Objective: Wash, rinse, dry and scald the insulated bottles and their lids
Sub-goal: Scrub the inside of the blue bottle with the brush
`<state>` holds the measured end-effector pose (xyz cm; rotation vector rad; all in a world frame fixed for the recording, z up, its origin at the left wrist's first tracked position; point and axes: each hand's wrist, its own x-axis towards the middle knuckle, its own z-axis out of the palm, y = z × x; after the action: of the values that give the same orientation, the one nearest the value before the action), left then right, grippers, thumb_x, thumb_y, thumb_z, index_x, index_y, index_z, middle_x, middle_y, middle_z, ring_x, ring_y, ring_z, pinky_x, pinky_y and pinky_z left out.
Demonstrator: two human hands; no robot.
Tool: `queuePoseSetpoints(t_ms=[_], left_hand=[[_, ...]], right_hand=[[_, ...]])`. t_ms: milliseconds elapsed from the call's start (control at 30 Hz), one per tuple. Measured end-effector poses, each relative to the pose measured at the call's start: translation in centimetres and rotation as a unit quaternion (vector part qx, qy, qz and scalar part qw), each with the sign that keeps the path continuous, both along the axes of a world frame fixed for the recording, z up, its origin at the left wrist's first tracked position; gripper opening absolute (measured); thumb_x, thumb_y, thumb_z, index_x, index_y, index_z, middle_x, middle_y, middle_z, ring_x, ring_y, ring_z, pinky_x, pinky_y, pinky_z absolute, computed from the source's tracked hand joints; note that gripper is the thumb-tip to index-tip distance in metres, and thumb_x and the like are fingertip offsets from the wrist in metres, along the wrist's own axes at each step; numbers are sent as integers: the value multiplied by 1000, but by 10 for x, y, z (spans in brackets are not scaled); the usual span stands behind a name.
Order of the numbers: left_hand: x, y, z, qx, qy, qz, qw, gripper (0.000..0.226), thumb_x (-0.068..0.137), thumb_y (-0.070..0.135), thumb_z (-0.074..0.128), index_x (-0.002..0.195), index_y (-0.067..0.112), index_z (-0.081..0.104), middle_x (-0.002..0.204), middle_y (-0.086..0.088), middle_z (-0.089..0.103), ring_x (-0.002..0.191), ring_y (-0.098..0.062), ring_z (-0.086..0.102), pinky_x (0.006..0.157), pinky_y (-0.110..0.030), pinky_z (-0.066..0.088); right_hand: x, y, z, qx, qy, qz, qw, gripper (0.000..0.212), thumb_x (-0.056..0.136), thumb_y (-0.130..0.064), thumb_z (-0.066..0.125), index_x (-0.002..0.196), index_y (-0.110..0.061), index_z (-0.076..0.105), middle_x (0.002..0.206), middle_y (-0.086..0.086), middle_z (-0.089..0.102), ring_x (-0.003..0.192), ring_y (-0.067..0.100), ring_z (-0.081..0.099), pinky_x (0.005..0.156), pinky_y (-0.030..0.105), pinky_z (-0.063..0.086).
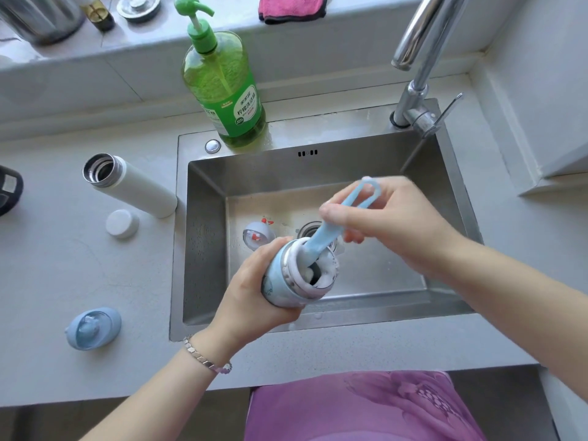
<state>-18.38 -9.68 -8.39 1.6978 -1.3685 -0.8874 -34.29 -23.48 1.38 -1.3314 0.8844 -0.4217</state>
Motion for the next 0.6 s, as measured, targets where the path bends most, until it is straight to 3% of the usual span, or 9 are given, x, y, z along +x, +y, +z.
queuePoseSetpoints(t_ms=[67, 133, 233, 333, 467, 600], left_hand=[[-3, 0, 1, -8, 23, 6, 1000, 85, 54, 14, 82, 125, 46, 46, 117, 16, 59, 108, -9, 58, 91, -26, 48], [-4, -3, 2, -19, 32, 13, 999, 86, 55, 15, 82, 122, 52, 45, 117, 20, 58, 105, -4, 59, 88, -18, 46], [-1, -3, 2, -26, 25, 16, 999, 88, 53, 7, 83, 119, 51, 45, 119, 25, 55, 106, -2, 57, 89, -15, 44], [2, -3, 1, -43, 7, 7, 999, 87, 52, 3, 83, 120, 42, 46, 120, 24, 55, 108, -5, 57, 91, -18, 44], [-6, -6, 2, -11, 30, 28, 999, 100, 50, -3, 85, 116, 59, 44, 111, 27, 59, 99, 2, 59, 83, -11, 44], [-6, -3, 1, 4, 34, 12, 999, 99, 52, -3, 83, 113, 63, 42, 108, 24, 59, 96, 1, 59, 83, -13, 46]], right_hand=[[2, 10, -5, -15, 48, 48, 998, 30, 89, -22, 58, 62, -11, 66, 54, -4, 59, 43, 6, 49, 46, 16, 41], [1, 19, -9, -74, 80, 83, 991, 36, 91, -32, 56, 63, -12, 67, 55, -5, 59, 44, 5, 51, 49, 16, 44], [-4, 22, -17, -244, 50, 50, 967, 36, 87, -37, 59, 68, -9, 71, 61, 2, 63, 56, 11, 56, 56, 24, 47], [-5, 29, -21, -316, 58, 36, 946, 41, 88, -35, 51, 66, -6, 70, 57, 7, 60, 56, 16, 55, 57, 31, 44], [10, 36, -15, -154, 59, 34, 986, 38, 92, -25, 56, 65, -1, 68, 52, 12, 62, 51, 23, 61, 58, 36, 51], [13, 23, -19, -166, 26, 8, 986, 36, 91, -24, 58, 66, -1, 68, 57, 15, 64, 49, 21, 63, 56, 32, 52]])
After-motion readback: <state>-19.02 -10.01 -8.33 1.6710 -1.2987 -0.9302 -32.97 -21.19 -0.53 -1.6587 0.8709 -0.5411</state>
